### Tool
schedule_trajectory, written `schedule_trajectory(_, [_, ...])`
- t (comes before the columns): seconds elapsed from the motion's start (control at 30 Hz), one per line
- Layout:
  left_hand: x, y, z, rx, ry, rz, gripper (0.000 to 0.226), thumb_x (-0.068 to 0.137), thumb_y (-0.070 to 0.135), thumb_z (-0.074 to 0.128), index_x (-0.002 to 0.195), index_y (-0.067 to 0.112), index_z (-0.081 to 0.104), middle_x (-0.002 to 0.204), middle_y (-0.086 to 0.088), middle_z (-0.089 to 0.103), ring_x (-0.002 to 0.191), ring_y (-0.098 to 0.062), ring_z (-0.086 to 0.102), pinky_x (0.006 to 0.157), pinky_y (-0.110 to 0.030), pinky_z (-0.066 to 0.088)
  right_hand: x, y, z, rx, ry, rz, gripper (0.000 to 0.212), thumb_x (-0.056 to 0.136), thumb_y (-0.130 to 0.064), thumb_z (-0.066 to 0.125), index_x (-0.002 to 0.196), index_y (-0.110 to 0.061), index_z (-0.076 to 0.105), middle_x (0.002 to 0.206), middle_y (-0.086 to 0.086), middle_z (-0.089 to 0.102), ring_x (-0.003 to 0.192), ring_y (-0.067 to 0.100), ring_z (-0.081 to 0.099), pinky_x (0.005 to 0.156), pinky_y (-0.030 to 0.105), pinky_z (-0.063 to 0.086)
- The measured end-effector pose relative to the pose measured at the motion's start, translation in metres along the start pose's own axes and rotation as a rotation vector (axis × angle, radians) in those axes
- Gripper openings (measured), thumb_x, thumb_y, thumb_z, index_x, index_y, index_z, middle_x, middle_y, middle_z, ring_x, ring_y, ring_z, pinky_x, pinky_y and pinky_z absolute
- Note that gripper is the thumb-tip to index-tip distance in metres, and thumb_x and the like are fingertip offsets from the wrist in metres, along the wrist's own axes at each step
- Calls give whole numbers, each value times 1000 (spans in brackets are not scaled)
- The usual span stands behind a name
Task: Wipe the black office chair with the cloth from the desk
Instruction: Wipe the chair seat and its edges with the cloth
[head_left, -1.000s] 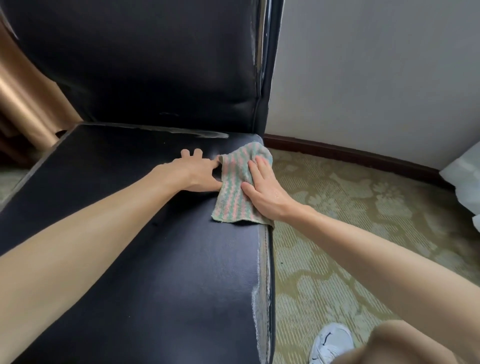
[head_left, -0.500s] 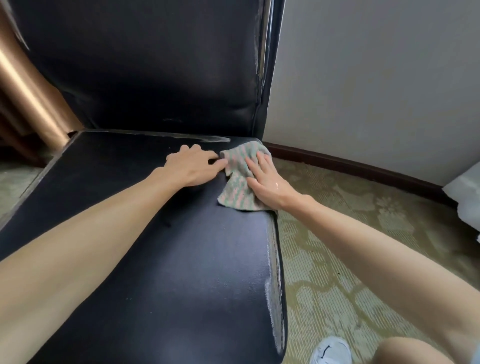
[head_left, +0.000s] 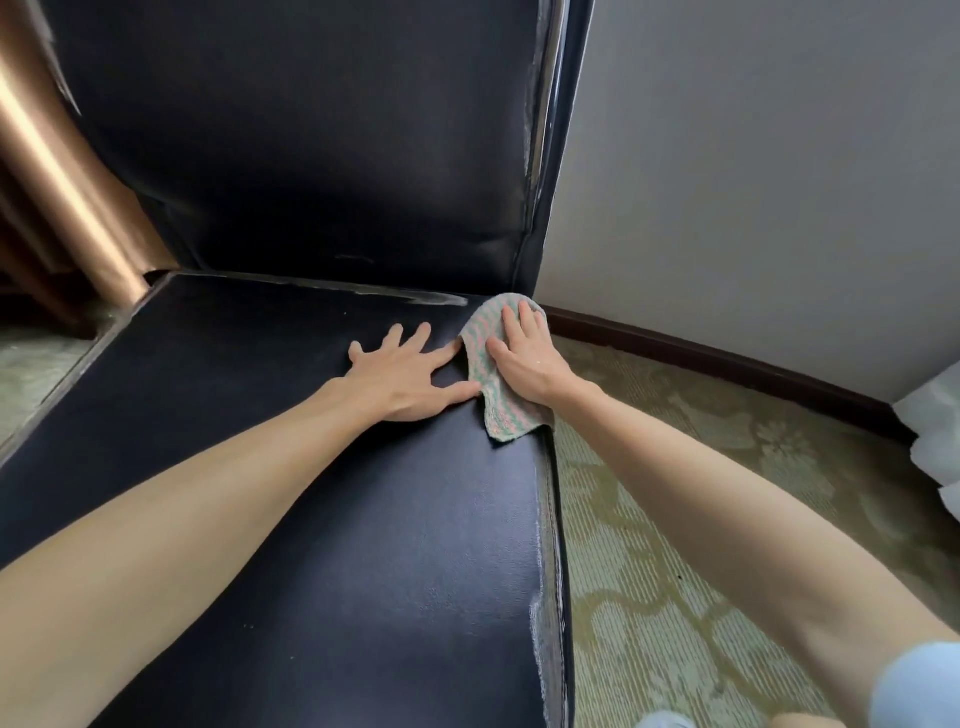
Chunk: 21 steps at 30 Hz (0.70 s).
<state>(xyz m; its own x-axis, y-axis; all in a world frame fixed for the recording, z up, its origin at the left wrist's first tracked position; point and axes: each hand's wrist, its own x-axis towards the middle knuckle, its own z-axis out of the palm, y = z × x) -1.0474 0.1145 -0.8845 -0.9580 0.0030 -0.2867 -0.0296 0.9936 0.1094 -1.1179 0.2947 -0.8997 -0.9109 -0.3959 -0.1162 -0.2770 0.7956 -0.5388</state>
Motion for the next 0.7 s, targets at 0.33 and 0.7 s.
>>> schedule_trajectory(0.33, [-2, 0, 0, 26, 12, 37, 80, 76, 88, 15, 148, 52, 8, 163, 4, 0, 148, -28, -3, 109, -67, 10, -58, 15, 24, 4, 17, -78, 62, 103, -35, 21, 153, -8, -4, 161, 2, -15, 145, 10, -19, 110, 21, -13])
schedule_trajectory(0.7, [-5, 1, -7, 60, 36, 24, 77, 82, 82, 21, 150, 46, 15, 163, 1, 5, 147, -29, 3, 109, -65, 16, -9, 6, -2, -17, -44, -35, 62, 103, -34, 25, 154, -8, 0, 162, 3, -10, 147, 12, -15, 113, 25, -9])
